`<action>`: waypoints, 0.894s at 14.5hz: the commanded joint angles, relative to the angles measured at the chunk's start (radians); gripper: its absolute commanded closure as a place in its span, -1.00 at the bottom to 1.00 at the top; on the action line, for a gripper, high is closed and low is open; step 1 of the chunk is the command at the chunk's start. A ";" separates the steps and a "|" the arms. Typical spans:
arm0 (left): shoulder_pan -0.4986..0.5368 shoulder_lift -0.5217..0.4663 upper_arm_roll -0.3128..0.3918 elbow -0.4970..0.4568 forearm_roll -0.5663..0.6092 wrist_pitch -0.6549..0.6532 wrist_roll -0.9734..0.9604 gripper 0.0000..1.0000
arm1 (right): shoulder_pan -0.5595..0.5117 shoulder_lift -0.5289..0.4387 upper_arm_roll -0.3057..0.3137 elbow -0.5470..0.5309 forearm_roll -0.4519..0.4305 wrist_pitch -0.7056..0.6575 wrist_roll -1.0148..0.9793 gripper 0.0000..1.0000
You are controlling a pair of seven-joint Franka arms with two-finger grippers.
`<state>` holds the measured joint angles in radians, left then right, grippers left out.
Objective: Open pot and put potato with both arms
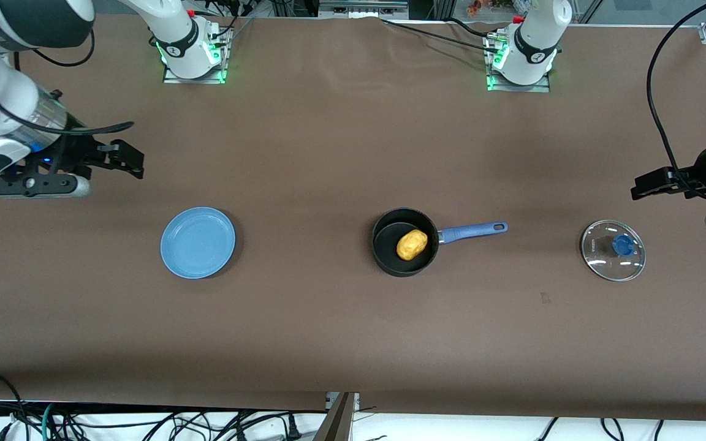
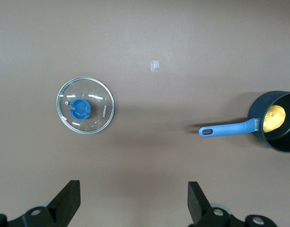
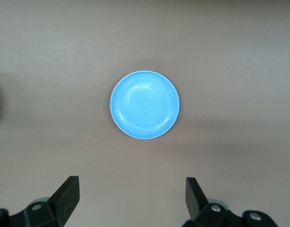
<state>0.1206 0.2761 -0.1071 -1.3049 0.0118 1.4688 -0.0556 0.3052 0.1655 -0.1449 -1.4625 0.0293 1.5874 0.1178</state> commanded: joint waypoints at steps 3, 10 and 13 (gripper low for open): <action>0.002 0.021 0.000 0.044 -0.019 -0.019 -0.009 -1.00 | 0.009 -0.001 -0.015 -0.025 -0.002 0.017 -0.035 -0.99; 0.001 0.021 -0.002 0.045 -0.019 -0.021 -0.009 -1.00 | 0.022 0.011 -0.009 0.004 -0.032 0.026 -0.021 -0.99; 0.001 0.021 -0.002 0.044 -0.021 -0.021 -0.009 -1.00 | 0.023 0.011 -0.007 0.007 -0.031 0.016 -0.017 -0.99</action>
<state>0.1219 0.2814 -0.1079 -1.2983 0.0118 1.4687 -0.0556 0.3222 0.1775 -0.1509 -1.4668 0.0067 1.6064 0.0999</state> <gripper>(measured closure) 0.000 0.000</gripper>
